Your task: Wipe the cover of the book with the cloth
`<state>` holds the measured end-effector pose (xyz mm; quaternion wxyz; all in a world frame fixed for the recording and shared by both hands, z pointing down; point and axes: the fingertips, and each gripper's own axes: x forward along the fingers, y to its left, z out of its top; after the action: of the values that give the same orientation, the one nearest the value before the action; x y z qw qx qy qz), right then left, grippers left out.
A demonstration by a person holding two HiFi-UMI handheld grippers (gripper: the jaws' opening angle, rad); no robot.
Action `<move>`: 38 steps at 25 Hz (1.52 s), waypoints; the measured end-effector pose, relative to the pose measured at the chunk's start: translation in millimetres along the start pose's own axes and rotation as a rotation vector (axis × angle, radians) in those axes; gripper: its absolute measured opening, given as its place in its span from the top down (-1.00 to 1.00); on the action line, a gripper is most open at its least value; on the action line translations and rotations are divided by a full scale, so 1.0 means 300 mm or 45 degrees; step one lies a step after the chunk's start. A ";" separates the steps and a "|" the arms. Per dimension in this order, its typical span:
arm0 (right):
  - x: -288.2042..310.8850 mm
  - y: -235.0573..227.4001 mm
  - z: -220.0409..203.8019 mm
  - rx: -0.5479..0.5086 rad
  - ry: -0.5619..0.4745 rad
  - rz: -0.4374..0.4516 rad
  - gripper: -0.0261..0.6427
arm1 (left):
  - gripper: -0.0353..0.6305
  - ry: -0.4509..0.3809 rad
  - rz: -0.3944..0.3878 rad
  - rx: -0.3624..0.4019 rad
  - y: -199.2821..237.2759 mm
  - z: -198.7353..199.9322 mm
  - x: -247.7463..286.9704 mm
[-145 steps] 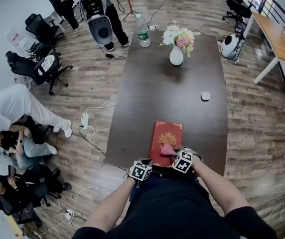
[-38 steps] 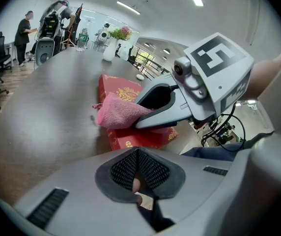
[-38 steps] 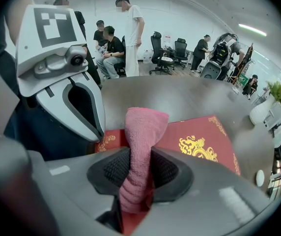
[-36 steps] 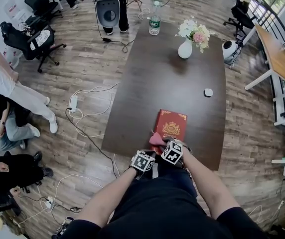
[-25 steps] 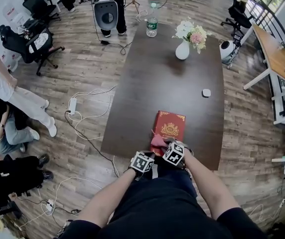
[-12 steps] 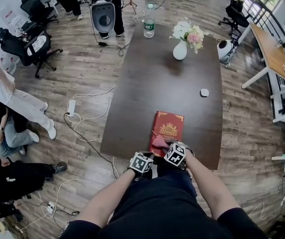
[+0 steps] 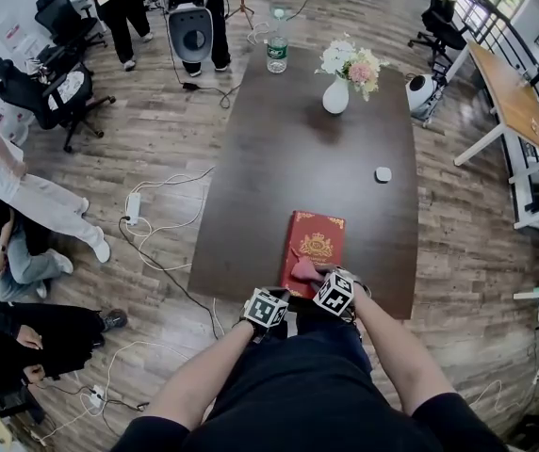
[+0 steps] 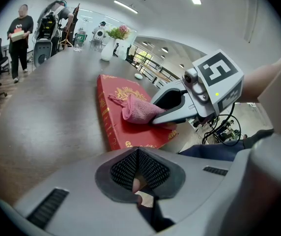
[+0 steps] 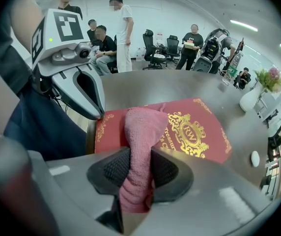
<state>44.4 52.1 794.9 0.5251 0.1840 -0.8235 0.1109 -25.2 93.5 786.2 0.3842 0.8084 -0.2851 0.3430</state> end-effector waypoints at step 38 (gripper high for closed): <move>-0.070 -0.041 -0.120 0.088 -0.017 -0.055 0.57 | 0.91 -0.010 0.020 0.031 0.007 0.018 -0.001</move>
<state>87.2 58.4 791.1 0.5153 0.2206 -0.8184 0.1267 -25.2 88.1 784.3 0.3706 0.8120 -0.2888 0.3462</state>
